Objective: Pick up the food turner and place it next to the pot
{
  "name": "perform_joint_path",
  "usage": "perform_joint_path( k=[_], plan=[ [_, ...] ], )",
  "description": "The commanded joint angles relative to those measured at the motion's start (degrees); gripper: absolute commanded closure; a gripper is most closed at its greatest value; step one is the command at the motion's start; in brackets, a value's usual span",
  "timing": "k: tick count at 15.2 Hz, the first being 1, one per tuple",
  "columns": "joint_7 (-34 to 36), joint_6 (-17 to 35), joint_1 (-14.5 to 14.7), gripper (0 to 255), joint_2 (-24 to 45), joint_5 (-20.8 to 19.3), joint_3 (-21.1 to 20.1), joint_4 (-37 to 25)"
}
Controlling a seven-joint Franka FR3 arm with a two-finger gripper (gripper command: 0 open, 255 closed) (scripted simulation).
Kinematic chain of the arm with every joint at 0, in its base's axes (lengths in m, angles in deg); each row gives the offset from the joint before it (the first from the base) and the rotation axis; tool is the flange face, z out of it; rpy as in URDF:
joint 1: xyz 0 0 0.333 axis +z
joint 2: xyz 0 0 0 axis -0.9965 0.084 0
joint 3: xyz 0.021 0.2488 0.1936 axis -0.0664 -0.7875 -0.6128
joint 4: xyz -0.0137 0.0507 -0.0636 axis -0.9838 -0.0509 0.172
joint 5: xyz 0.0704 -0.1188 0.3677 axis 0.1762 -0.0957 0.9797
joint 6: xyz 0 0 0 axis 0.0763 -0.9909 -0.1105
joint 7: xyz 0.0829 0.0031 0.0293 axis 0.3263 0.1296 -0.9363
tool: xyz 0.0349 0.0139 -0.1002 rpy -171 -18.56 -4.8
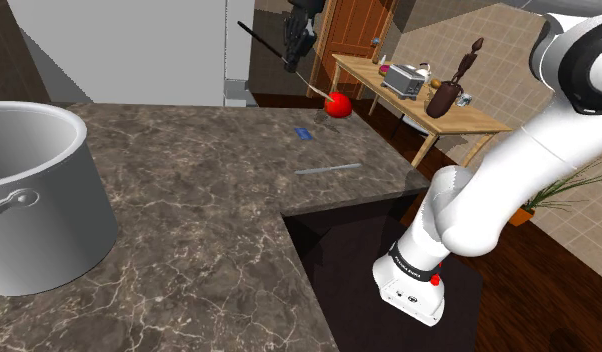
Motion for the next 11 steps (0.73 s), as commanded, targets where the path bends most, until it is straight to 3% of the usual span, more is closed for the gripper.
perform_joint_path(
  k=[1,11],
  plan=[
    [3.1,0.4,1.1,255,-0.9,0.3,-1.9,1.2],
    [17.3,1.1,6.2,255,-0.6,1.9,-11.2,1.0]
  ],
)
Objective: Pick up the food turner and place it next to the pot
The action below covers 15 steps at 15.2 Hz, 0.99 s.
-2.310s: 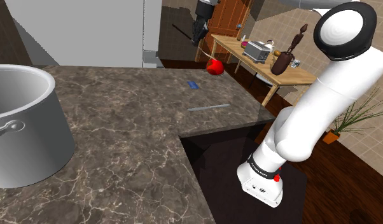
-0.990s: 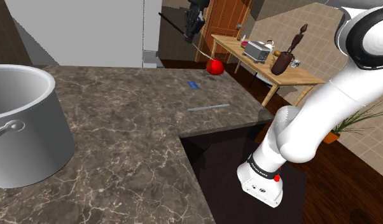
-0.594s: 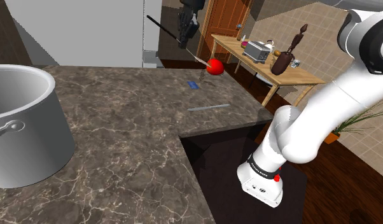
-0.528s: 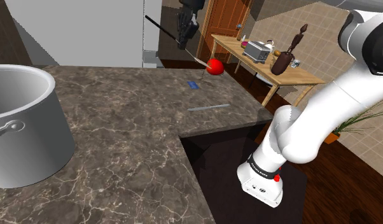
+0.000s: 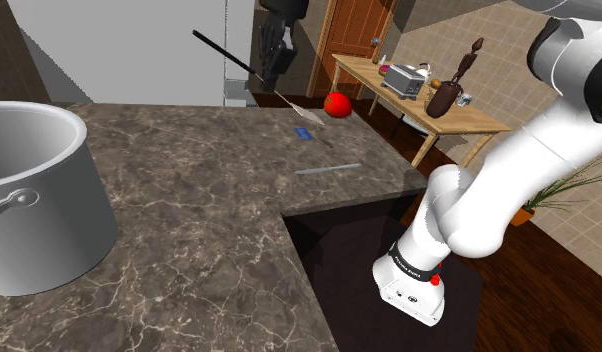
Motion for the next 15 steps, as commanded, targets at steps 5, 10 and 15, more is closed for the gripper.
perform_joint_path(
  k=[5,10,15],
  plan=[
    [8.7,0.3,3.1,255,3.1,0.5,-5.6,-3.3],
    [16.0,0.2,5.8,255,7.2,0.0,-10.1,-7.7],
    [23.5,-0.4,8.7,255,12.9,-1.7,-14.5,-14.0]
  ],
)
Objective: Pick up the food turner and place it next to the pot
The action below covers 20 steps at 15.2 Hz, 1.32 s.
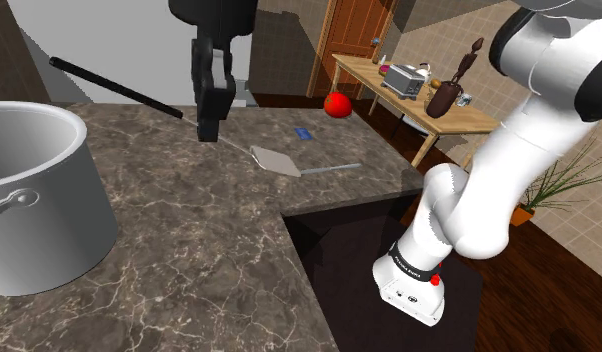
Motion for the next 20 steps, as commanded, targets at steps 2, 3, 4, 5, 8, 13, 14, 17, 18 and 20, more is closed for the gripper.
perform_joint_path(
  k=[2,3,4,5,8,13,14,17,18,20],
  plan=[
    [4.8,-1.0,2.1,255,4.7,-1.7,-2.6,-5.5],
    [6.3,-1.3,2.8,255,6.3,-2.3,-3.4,-7.3],
    [7.8,-1.7,3.7,255,7.9,-3.1,-4.2,-9.2],
    [9.3,-2.1,4.6,255,9.6,-3.9,-4.9,-11.2],
    [13.8,-4.0,7.9,255,15.4,-6.7,-6.7,-18.2],
    [20.4,-9.7,15.9,255,27.7,-12.9,-8.5,-35.2],
    [21.4,-11.6,18.3,255,31.0,-14.4,-8.5,-40.3],
    [21.6,-9.4,17.9,255,30.2,-13.9,-8.4,-37.3],
    [21.6,-8.2,17.4,255,29.4,-13.6,-8.4,-35.3],
    [21.6,-5.8,16.5,255,28.2,-13.0,-8.5,-31.7]
  ],
)
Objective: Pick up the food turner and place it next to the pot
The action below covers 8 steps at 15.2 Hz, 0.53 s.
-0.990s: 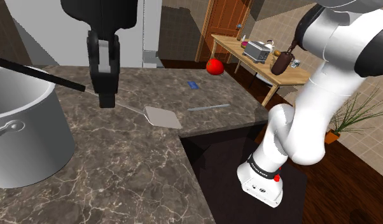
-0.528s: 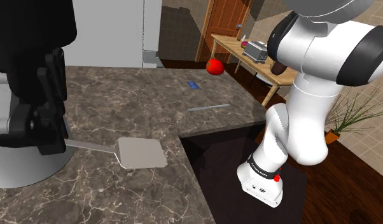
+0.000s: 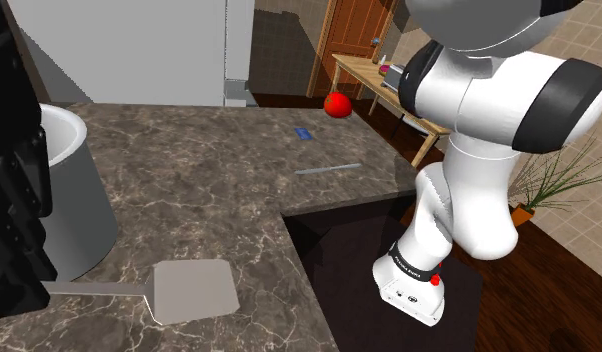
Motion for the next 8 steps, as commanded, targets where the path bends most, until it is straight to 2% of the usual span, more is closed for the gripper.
perform_joint_path(
  k=[1,8],
  plan=[
    [0.0,2.3,-0.7,255,-1.2,0.5,-0.1,3.4],
    [0.0,9.3,-2.6,255,-3.9,1.7,-0.1,13.1]
  ],
)
